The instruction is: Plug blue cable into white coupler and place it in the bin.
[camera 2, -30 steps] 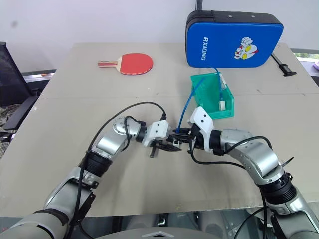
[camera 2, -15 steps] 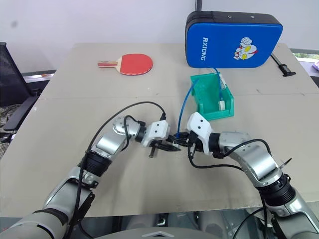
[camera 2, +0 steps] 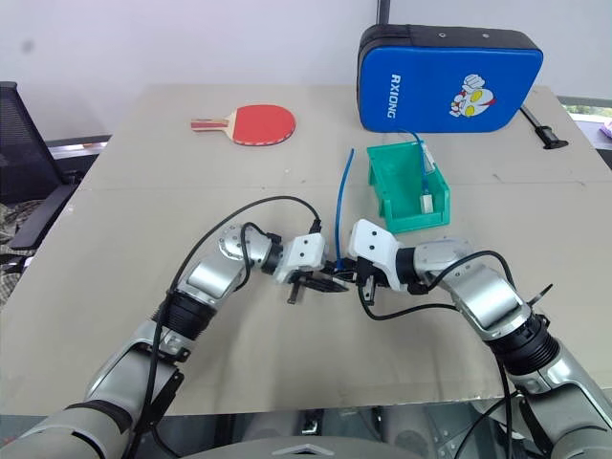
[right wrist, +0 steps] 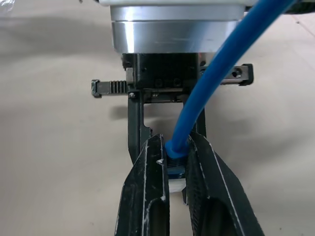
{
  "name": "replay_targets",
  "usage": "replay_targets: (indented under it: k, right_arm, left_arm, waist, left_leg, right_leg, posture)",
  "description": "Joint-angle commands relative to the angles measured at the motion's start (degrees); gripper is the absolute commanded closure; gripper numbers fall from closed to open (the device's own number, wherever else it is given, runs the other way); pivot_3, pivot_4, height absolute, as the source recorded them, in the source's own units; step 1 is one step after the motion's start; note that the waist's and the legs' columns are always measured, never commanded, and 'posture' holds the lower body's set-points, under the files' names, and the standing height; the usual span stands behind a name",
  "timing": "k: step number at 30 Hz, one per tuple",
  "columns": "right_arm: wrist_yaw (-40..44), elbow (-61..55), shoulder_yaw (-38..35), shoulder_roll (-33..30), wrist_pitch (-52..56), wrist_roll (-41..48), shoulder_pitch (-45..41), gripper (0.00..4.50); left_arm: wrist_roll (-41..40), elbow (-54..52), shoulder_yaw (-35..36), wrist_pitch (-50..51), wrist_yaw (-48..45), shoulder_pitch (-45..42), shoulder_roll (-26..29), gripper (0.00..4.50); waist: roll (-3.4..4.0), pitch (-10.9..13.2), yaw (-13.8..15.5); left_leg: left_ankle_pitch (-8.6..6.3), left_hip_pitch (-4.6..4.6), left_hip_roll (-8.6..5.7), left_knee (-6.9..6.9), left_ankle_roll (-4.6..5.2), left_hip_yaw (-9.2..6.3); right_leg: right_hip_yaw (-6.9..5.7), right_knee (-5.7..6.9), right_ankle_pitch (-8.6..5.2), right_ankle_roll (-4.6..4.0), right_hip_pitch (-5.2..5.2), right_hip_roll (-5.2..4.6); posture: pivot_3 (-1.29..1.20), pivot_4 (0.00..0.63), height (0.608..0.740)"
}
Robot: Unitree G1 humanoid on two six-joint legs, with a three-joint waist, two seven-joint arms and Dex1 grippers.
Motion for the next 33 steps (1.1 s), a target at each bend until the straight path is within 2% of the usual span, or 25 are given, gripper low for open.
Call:
replay_targets:
  k: [1,4,6,10,11,12,14,16,17,19,22,24,26,30,33]
  right_arm:
    - [3.1,7.09,7.43,-1.47,4.85,-4.68,1.62,4.5]
    - [1.63,10.54,6.81,1.63,1.13,-5.86,1.23,4.5]
    - [-0.64,10.58,0.15,5.43,1.81,-1.13,1.8,4.5]
    - [-1.43,8.47,-5.36,4.77,1.22,-0.26,4.75,4.5]
    - [-1.52,7.84,-6.21,4.79,1.44,0.31,5.46,4.5]
    - [-1.86,7.06,-7.07,4.78,1.53,0.75,6.19,4.5]
    - [-2.93,4.13,-9.92,4.84,1.91,2.55,7.81,4.5]
    - [-4.64,0.21,-14.33,5.25,3.97,5.75,8.79,4.5]
    - [-5.69,-2.41,-17.27,5.16,5.54,7.83,9.02,4.5]
    - [-7.34,-6.84,-22.14,4.65,8.36,11.63,9.23,4.5]
    - [-13.05,-14.12,-35.82,2.41,18.66,23.36,5.21,4.5]
    - [-17.72,-12.75,-41.92,0.69,25.37,27.54,0.34,4.5]
    - [-21.57,-10.2,-44.61,-0.2,30.28,29.6,-3.5,4.5]
    - [-25.03,4.89,-41.79,-2.12,33.27,25.02,-13.71,4.5]
    - [-21.04,21.24,-33.38,-2.46,26.29,17.31,-20.21,4.5]
  left_arm:
    - [-0.29,-0.89,-0.12,-1.15,-0.52,0.0,-0.15,3.93]
    - [-0.1,-0.98,-0.16,-1.22,0.26,0.38,-0.67,3.93]
    - [-0.21,-1.3,0.17,-0.94,0.86,0.65,-0.86,3.93]
    - [-2.09,-2.85,1.44,1.07,1.07,1.78,-1.0,3.93]
    - [-3.8,-4.13,1.77,2.95,-0.28,2.24,-0.81,3.43]
    - [-4.66,-5.26,2.42,3.95,-0.13,2.7,-0.79,3.13]
    - [-5.64,-7.63,4.73,5.42,2.94,3.76,-1.06,2.33]
    - [-8.11,-11.6,7.11,8.99,4.58,5.33,-0.31,1.12]
    - [-10.13,-14.81,8.54,11.81,4.99,6.61,0.52,0.98]
    - [-12.99,-20.92,10.78,16.19,6.88,9.05,1.26,0.98]
    - [-19.43,-33.34,18.42,23.48,15.28,15.38,0.75,0.98]
    - [-22.7,-39.08,21.59,27.65,18.41,18.75,1.48,0.98]
    - [-24.65,-42.44,23.04,29.98,20.77,20.59,1.88,0.98]
    - [-26.3,-46.9,24.17,30.88,24.68,23.82,1.98,0.98]
    - [-26.33,-47.58,24.02,30.1,26.54,25.02,1.89,0.98]
  waist:
    - [0.0,-0.14,-0.01]
    - [-0.07,-0.26,-0.07]
    - [-0.25,-0.42,-0.43]
    - [-0.2,-0.46,-0.68]
    - [-0.19,-0.46,-0.7]
    - [-0.19,-0.47,-0.62]
    - [-0.19,-0.46,-0.5]
    - [-0.18,-0.45,-0.32]
    - [-0.18,-0.44,-0.25]
    - [-0.08,-0.35,-0.1]
    - [0.18,-0.12,-0.22]
    - [0.19,-0.1,-0.25]
    - [0.18,-0.1,-0.34]
    - [0.18,-0.11,-0.2]
    - [0.18,-0.1,-0.54]
  left_leg:
    - [0.0,0.03,0.0,0.0,0.0,0.01]
    - [-0.01,0.51,0.02,-0.05,0.0,0.01]
    - [-0.01,0.81,0.09,-0.11,0.01,0.0]
    - [0.0,0.82,0.2,-0.09,-0.01,-0.06]
    - [0.0,0.84,0.19,-0.08,-0.01,-0.06]
    - [0.01,0.84,0.19,-0.08,-0.01,-0.06]
    - [0.01,0.78,0.2,-0.07,-0.01,-0.08]
    - [0.0,0.67,0.16,-0.07,-0.01,-0.09]
    - [0.0,0.66,0.16,-0.07,-0.01,-0.09]
    - [0.0,0.59,0.14,-0.07,-0.01,-0.1]
    - [0.0,0.34,0.11,-0.08,-0.01,-0.03]
    - [0.0,0.3,0.12,-0.08,-0.01,-0.06]
    - [0.0,0.36,0.14,-0.12,-0.02,-0.08]
    - [0.0,0.49,0.12,-0.17,-0.02,-0.13]
    - [0.0,0.55,0.06,-0.16,-0.01,0.15]
  right_leg:
    - [0.0,0.0,0.0,0.0,0.03,0.0]
    - [0.0,-0.05,-0.02,0.0,0.47,0.0]
    - [0.0,-0.07,-0.17,-0.2,0.73,0.03]
    - [-0.01,0.0,-0.16,-0.2,0.73,0.07]
    - [-0.01,0.02,-0.16,-0.19,0.73,0.06]
    - [-0.01,0.02,-0.16,-0.19,0.73,0.06]
    - [-0.02,0.01,-0.1,-0.26,0.71,0.04]
    - [-0.03,-0.07,0.01,-0.06,0.68,-0.03]
    - [-0.04,-0.08,0.01,-0.06,0.67,-0.04]
    - [-0.03,-0.08,0.01,-0.05,0.62,-0.07]
    - [0.01,-0.06,0.02,-0.03,0.33,-0.24]
    - [-0.04,-0.06,0.02,-0.02,0.28,-0.25]
    - [-0.05,-0.03,0.02,-0.03,0.3,-0.23]
    - [-0.06,-0.04,-0.12,-0.28,0.41,-0.09]
    - [0.13,-0.04,-0.12,-0.28,0.41,-0.09]
  posture:
    - [0.0,0.15,0.731]
    - [0.0,0.15,0.731]
    - [0.0,0.15,0.731]
    - [0.0,0.15,0.731]
    - [0.0,0.15,0.731]
    - [0.0,0.15,0.731]
    - [0.0,0.15,0.731]
    - [0.0,0.15,0.731]
    - [0.0,0.15,0.731]
    - [0.0,0.15,0.731]
    - [0.0,0.15,0.731]
    - [0.0,0.15,0.731]
    - [0.0,0.15,0.731]
    - [0.0,0.15,0.731]
    - [0.0,0.15,0.731]
